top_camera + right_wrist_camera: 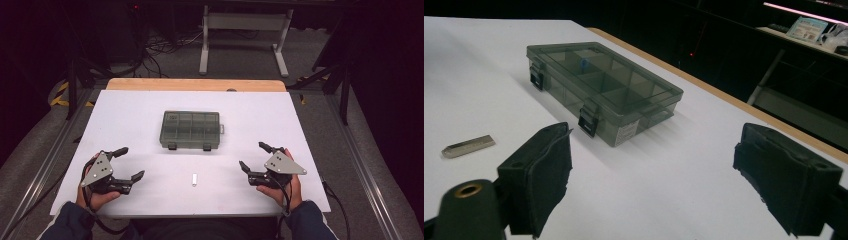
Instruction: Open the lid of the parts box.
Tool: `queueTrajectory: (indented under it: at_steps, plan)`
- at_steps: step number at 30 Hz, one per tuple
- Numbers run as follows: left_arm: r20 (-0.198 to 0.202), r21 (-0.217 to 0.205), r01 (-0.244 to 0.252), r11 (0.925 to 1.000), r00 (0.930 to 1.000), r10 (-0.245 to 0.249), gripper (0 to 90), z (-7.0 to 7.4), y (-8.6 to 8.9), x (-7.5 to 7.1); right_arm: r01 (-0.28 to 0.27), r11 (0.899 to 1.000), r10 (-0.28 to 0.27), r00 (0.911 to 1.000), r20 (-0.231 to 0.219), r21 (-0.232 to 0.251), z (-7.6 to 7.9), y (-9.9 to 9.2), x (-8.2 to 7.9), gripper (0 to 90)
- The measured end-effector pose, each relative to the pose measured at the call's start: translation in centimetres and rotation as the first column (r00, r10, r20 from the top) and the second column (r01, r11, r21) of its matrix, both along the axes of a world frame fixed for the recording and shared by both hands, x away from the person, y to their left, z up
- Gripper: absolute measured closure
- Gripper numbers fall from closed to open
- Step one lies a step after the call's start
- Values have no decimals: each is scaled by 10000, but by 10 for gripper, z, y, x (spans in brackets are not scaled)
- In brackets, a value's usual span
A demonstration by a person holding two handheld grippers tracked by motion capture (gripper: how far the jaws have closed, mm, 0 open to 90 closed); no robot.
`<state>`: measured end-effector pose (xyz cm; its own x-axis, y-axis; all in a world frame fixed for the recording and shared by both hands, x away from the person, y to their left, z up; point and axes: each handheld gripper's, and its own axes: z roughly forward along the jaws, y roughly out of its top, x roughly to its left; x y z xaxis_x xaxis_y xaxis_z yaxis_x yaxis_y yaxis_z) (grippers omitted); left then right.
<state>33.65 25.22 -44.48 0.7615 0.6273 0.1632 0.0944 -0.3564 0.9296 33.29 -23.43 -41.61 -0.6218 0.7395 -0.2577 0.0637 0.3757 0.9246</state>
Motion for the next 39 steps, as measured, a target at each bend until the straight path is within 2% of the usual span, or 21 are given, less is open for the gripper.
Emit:
queueTrajectory:
  at_steps: [4,9,13,17,21,24,29,31,32,35,36,37,38,39]
  plan:
    - [-77,79,91,9999,9999,-90,97,-1,-1,-1,-13,10000,13,10000,-73,-23,-1,1,1,151]
    - [-34,-71,112,9999,9999,-113,97,0,-1,-1,-129,9998,128,9999,-57,-166,-3,6,0,151]
    - [-77,130,225,9997,9997,-224,97,-2,-3,1,-186,9995,183,9998,-97,-264,-4,8,1,151]
    - [-182,139,208,9997,9996,-205,98,-3,-4,3,-238,9994,234,9995,-205,-241,-6,9,5,151]
    - [-341,630,309,9975,9990,-287,96,-6,-7,13,-356,9992,351,9989,-299,-172,-7,13,8,151]
    - [-753,666,296,9973,9969,-245,103,-9,-10,26,-465,9987,454,9980,-447,-230,-8,18,12,151]
    - [-1053,900,375,9952,9940,-279,122,-10,-18,42,-629,9976,597,9933,-987,-300,-10,24,32,151]
    - [-1167,917,375,9951,9928,-266,129,-9,-22,50,-651,9979,641,9881,-1398,-21,-8,27,50,149]
    - [-1258,852,390,9956,9917,-281,130,-9,-24,54,-655,9978,641,9870,-1473,-46,-8,30,55,146]
    - [-1319,974,279,9949,9912,-149,132,-8,-29,68,-711,9975,698,9834,-1675,-21,-6,34,64,143]
    - [-1355,983,267,9948,9907,-132,134,-7,-31,72,-811,9967,793,9798,-1838,-22,-5,39,70,143]
    - [-1404,961,281,9950,9900,-144,135,-6,-32,75,-879,9960,831,9788,-1874,-175,-4,42,75,144]
    - [-1430,864,289,9958,9896,-163,134,-4,-36,83,-1011,9946,943,9735,-2085,-224,-3,50,84,152]
    - [-1430,864,289,9958,9896,-163,136,-4,-36,83,-1039,9941,952,9718,-2155,-296,-4,52,87,153]
